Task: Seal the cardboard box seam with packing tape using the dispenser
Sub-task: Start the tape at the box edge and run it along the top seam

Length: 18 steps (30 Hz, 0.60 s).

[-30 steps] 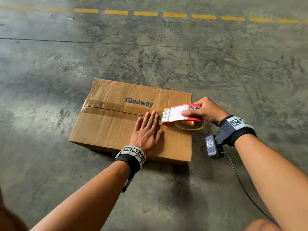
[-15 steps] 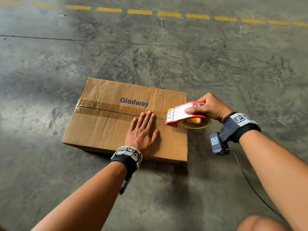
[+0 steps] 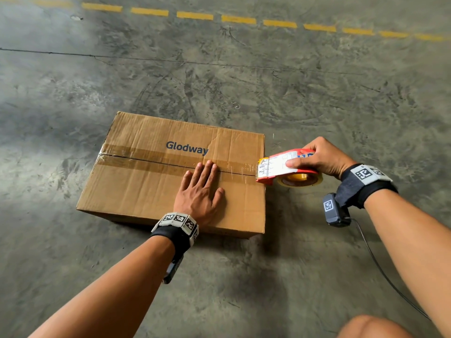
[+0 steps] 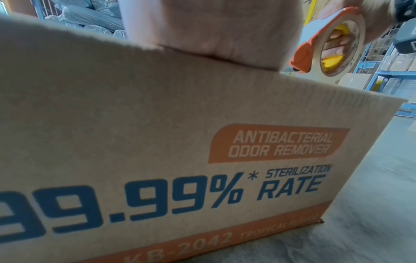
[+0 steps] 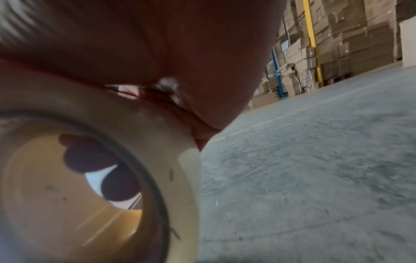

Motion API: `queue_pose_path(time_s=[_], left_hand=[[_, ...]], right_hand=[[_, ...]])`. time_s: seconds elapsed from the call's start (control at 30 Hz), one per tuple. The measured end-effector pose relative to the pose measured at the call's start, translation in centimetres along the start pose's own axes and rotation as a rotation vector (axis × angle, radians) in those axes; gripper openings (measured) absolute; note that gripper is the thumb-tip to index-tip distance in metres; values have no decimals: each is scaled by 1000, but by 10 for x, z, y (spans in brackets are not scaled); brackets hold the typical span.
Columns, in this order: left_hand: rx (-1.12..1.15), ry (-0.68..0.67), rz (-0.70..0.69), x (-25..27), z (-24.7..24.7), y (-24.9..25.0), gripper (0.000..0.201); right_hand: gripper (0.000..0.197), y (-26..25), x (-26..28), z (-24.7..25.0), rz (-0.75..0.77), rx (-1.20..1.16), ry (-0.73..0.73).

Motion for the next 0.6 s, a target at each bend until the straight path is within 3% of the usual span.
queue_pose_path(time_s=[0.27, 0.37, 0.43, 0.6], left_hand=[[2, -8, 58, -5, 5, 18, 76], [4, -30, -48, -14, -1, 52, 81], [27, -89, -131, -17, -17, 72, 73], [-13, -73, -126, -16, -34, 75, 67]], right_hand=[[32, 19, 6, -13, -35, -1, 33], [37, 24, 9, -6, -36, 5, 65], [37, 30, 11, -1, -39, 2, 79], [41, 44, 14, -3, -52, -19, 66]])
Point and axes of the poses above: each hand's wrist, its own x-axis away from the middle knuckle, its own z-axis out of the back of the hand, y = z × x, the point moved 7 cm from there along -x, towards the middle knuckle, and after that the axes turned 12 degrees about x, right-handed, at the moved point
